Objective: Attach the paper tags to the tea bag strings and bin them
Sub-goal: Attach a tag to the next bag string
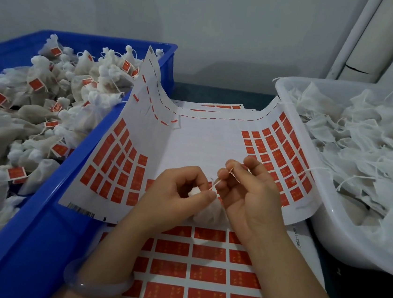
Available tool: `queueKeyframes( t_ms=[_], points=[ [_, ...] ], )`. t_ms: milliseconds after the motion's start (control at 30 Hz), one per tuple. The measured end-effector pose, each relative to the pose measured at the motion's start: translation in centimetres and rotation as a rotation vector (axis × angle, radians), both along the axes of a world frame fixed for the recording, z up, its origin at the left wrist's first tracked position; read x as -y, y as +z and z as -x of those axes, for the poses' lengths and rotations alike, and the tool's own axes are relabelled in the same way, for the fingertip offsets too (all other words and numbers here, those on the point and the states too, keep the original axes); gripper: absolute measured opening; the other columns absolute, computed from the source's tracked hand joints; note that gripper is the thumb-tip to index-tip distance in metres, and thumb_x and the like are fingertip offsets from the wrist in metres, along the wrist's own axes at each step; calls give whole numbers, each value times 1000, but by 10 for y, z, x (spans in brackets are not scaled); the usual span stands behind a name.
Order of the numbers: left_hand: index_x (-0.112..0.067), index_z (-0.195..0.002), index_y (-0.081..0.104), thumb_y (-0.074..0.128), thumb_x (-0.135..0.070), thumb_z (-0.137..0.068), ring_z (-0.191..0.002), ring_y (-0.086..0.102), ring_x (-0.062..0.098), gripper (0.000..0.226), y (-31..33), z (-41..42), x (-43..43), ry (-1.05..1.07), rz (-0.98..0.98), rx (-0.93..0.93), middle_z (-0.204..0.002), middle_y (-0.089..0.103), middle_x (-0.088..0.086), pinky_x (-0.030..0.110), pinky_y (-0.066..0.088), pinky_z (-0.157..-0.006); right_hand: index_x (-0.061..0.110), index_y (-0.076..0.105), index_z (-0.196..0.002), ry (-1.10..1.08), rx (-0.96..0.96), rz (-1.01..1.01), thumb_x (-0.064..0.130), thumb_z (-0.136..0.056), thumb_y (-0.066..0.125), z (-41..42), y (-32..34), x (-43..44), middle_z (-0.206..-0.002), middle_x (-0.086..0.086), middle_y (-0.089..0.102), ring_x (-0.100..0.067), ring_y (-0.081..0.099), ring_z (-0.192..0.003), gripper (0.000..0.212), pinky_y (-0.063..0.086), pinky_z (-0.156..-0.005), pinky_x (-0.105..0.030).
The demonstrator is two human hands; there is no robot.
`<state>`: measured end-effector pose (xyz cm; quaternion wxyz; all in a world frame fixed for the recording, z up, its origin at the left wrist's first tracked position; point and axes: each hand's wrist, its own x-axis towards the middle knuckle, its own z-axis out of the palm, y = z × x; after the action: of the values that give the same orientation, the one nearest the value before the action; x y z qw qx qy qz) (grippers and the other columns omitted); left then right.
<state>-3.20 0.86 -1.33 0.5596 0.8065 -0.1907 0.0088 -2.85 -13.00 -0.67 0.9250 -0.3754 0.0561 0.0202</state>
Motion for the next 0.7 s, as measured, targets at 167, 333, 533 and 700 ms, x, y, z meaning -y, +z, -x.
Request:
queueKeyframes(
  t_ms=[167, 333, 533, 700],
  points=[
    [-24, -64, 55, 50, -21, -75, -54, 47, 4, 12, 1, -2, 1, 15, -12, -11, -58, 52, -11, 14, 43, -51, 13, 51, -91, 6, -35, -72, -4, -91, 47, -2, 1, 1, -62, -7, 62, -14, 59, -52, 18, 51, -50, -24],
    [-25, -62, 54, 47, -19, -75, -56, 46, 2, 16, 1, -1, 0, -21, -27, -16, -58, 51, -12, 11, 40, -51, 13, 49, -81, 12, -85, -141, -6, -91, 45, -5, 0, 0, -61, -8, 59, -14, 56, -49, 22, 51, -49, -23],
    [-28, -71, 58, 54, -30, -78, -59, 53, 6, 8, -1, 0, 1, 9, 11, -18, -65, 55, -12, 13, 44, -52, 12, 51, -79, -14, -70, -161, -3, -90, 47, -7, 0, 6, -64, -8, 61, -14, 58, -52, 19, 52, -50, -23],
    [-27, -68, 56, 49, -21, -77, -57, 52, 3, 13, -1, 1, 1, 10, 13, -21, -62, 55, -12, 11, 44, -52, 13, 52, -77, 14, -89, -171, -2, -91, 47, -5, -2, 4, -65, -7, 62, -13, 58, -51, 21, 52, -50, -23]
  ],
)
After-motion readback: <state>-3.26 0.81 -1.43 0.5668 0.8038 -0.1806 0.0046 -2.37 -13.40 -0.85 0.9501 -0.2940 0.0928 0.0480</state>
